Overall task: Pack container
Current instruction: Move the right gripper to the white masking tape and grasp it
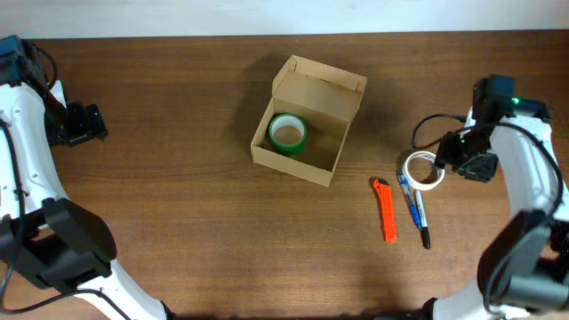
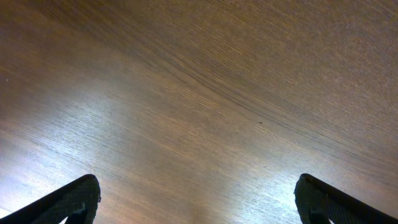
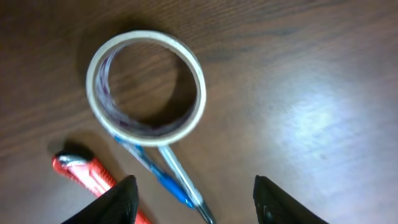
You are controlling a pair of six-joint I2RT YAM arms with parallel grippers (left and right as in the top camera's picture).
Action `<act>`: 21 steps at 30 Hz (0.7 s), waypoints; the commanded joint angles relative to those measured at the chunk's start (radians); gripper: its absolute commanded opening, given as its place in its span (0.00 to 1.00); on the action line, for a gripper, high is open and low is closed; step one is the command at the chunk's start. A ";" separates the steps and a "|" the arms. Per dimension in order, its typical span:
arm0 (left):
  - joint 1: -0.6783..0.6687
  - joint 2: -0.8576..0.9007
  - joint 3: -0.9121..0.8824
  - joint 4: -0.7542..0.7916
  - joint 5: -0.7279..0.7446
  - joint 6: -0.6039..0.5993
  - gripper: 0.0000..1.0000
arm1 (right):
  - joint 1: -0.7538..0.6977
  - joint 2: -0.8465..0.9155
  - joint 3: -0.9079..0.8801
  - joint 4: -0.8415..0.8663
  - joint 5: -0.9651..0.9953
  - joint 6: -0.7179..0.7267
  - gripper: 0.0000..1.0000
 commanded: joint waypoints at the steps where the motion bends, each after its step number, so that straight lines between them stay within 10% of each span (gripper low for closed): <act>1: 0.005 0.005 -0.007 0.003 0.014 0.012 1.00 | -0.006 0.060 -0.007 0.034 -0.026 0.056 0.58; 15: 0.005 0.005 -0.007 0.003 0.014 0.012 1.00 | -0.068 0.241 -0.007 0.115 -0.074 0.101 0.52; 21: 0.005 0.005 -0.007 0.003 0.014 0.012 1.00 | -0.083 0.242 -0.007 0.119 -0.081 0.101 0.22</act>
